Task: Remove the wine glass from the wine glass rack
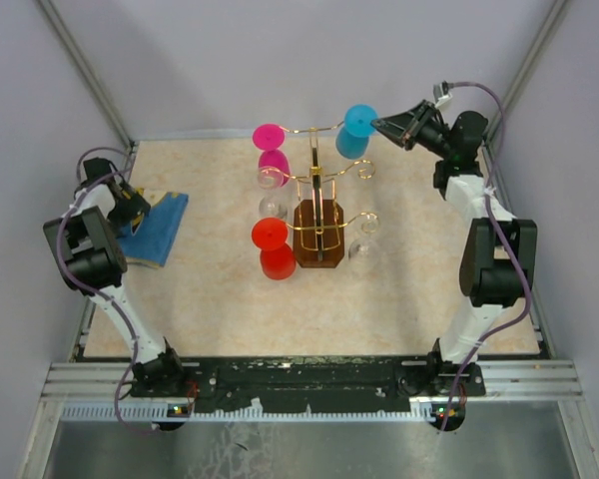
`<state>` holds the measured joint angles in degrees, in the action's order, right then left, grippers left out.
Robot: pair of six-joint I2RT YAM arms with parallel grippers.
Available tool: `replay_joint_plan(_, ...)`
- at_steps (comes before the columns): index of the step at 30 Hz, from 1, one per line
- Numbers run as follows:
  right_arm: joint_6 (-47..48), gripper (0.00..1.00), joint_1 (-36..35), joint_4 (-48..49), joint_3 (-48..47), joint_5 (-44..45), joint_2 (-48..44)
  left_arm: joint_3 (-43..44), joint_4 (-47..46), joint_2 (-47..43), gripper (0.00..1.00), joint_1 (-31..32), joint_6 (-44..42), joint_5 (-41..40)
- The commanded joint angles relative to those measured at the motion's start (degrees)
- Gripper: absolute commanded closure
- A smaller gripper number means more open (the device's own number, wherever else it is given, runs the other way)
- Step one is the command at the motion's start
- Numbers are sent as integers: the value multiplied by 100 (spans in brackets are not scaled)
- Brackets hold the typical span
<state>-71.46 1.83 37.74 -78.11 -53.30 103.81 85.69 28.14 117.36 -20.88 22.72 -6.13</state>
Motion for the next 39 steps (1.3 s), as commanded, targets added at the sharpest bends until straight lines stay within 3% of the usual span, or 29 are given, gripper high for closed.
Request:
replay_joint_plan(1, -176, 100, 84, 456, -180, -97, -159, -94, 569, -37, 9, -56, 102, -337)
replay_joint_plan(21, -726, 100, 339, 952, -216, -210, -180, -606, 78, -1327, 9, 339, 310, 967)
replay_joint_plan(39, -78, 100, -191, -233, -1471, -195, 620, -860, -158, -1479, 11, 611, 260, 1247)
